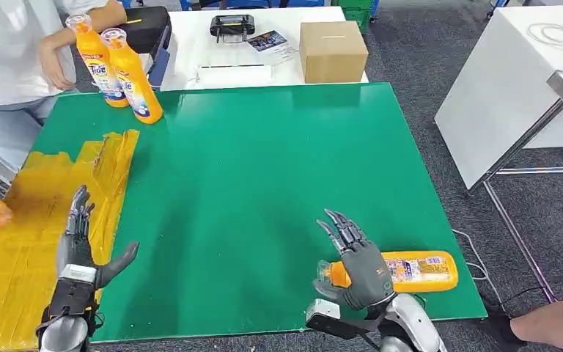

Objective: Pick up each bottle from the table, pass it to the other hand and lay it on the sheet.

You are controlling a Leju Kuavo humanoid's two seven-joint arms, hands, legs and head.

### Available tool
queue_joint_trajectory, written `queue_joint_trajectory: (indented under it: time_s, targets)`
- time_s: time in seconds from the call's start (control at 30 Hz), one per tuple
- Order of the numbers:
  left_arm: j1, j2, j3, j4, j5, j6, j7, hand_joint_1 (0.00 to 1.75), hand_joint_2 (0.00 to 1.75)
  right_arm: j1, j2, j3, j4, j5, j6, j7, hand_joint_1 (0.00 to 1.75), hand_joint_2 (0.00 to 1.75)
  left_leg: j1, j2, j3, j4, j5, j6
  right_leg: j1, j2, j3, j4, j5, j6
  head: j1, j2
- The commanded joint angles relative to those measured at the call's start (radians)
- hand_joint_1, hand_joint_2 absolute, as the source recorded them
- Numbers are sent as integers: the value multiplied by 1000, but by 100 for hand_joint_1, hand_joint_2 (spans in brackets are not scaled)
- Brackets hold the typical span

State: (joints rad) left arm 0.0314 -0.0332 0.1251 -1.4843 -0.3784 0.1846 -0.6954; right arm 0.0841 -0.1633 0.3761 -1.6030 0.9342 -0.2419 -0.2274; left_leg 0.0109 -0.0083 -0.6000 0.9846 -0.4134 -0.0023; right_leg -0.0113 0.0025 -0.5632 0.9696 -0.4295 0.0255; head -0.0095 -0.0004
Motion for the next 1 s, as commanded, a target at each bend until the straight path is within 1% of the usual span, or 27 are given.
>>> queue_joint_trajectory:
  time_s: [0.03,0.07,0.1,0.13,0.17,0.23,0.27,0.3,0.33,0.37,0.4,0.5,0.57,0.6,0.67,0.7,0.77,0.83,0.87,0.97,1.0]
  targets:
    - [13,-31,44,-29,29,-35,-3,0,175,-17,-133,-5,37,24,72,36,0,175,0,1,4,0,-2,1,0,0,4,-1,-1,0,0,0]
    - [16,-32,41,-36,32,-35,-3,0,175,-6,-150,-12,29,28,77,40,0,175,0,0,3,0,-1,1,0,0,3,-1,-1,0,0,0]
    - [20,-32,38,-41,34,-36,-3,0,175,5,-164,-15,18,30,83,44,0,175,0,0,5,0,-3,1,0,-1,6,-2,-2,0,0,0]
    - [22,-32,36,-44,31,-32,-3,0,175,17,-181,-16,8,26,93,46,0,175,0,-1,2,0,-1,1,0,-1,2,-1,-1,0,0,0]
    - [25,-31,34,-46,31,-29,-3,0,175,35,-205,-23,-9,20,98,51,0,175,0,-1,4,0,-2,1,0,-2,5,-1,-2,0,0,0]
    - [27,-29,34,-47,35,-26,-3,0,175,62,-240,-34,-30,18,105,61,0,175,-1,-1,2,0,-1,1,0,-2,3,-1,-1,0,0,0]
    - [26,-28,34,-46,38,-25,-3,0,175,72,-255,-41,-37,17,107,64,0,175,0,-1,7,1,-5,1,1,-3,9,-1,-4,-1,0,0]
    - [24,-26,36,-44,42,-24,-3,0,175,87,-277,-52,-55,13,112,73,0,175,-1,-2,3,0,-3,1,-1,-3,5,-1,-3,0,0,0]
    - [22,-23,35,-42,44,-24,-3,0,175,94,-288,-58,-63,9,118,76,0,175,-1,-2,4,1,-3,2,-1,-3,6,-1,-3,0,0,0]
    - [20,-22,36,-41,44,-25,-3,0,175,96,-292,-62,-65,7,119,76,0,175,-2,-2,1,0,-2,2,-2,-2,2,0,-3,2,0,0]
    - [20,-22,36,-41,44,-25,-3,0,175,96,-292,-62,-65,7,119,76,0,175,-1,-2,4,1,-3,2,-1,-3,5,0,-4,2,0,0]
    - [18,-22,36,-39,44,-25,-3,0,175,91,-288,-60,-64,6,122,77,0,175,-1,0,1,0,-2,2,-1,-1,2,-1,-2,2,0,0]
    - [19,-20,32,-41,45,-24,-3,0,175,93,-301,-57,-69,4,130,84,0,175,-1,1,5,0,-4,2,-1,0,5,-1,-4,2,0,0]
    - [20,-19,26,-48,47,-22,-3,0,175,108,-318,-72,-79,-6,132,92,0,175,-1,0,2,0,-2,2,-1,-1,2,-1,-2,2,0,0]
    - [18,-19,20,-50,48,-23,-3,0,175,124,-341,-95,-91,-23,145,97,0,175,-1,-1,5,1,-5,3,-1,-2,6,0,-5,2,0,0]
    - [14,-19,16,-47,47,-22,-3,0,175,134,-355,-117,-96,-34,149,97,0,175,-1,-2,4,1,-4,3,-1,-3,5,0,-5,2,0,0]
    - [11,-19,13,-46,48,-21,-3,0,175,143,-360,-147,-99,-52,155,92,0,175,-1,-2,2,0,-3,3,-1,-2,3,-1,-3,3,0,0]
    - [9,-15,7,-47,53,-19,-3,0,175,152,-371,-189,-99,-61,166,91,0,175,-1,-2,6,1,-5,3,-1,-3,8,-1,-6,2,0,0]
    - [9,-14,6,-47,56,-19,-3,0,175,155,-370,-206,-97,-61,170,91,0,175,-2,-1,2,0,-2,3,-2,-2,2,-1,-3,3,0,0]
    - [7,-13,6,-42,58,-25,-3,0,175,145,-366,-256,-75,-37,187,102,0,175,-2,-2,5,1,-5,3,-2,-2,6,-1,-5,2,0,0]
    - [5,-13,6,-40,59,-27,-3,0,175,136,-370,-267,-64,-34,199,101,0,175,-3,-1,3,0,-3,3,-3,-2,4,-1,-3,2,0,0]
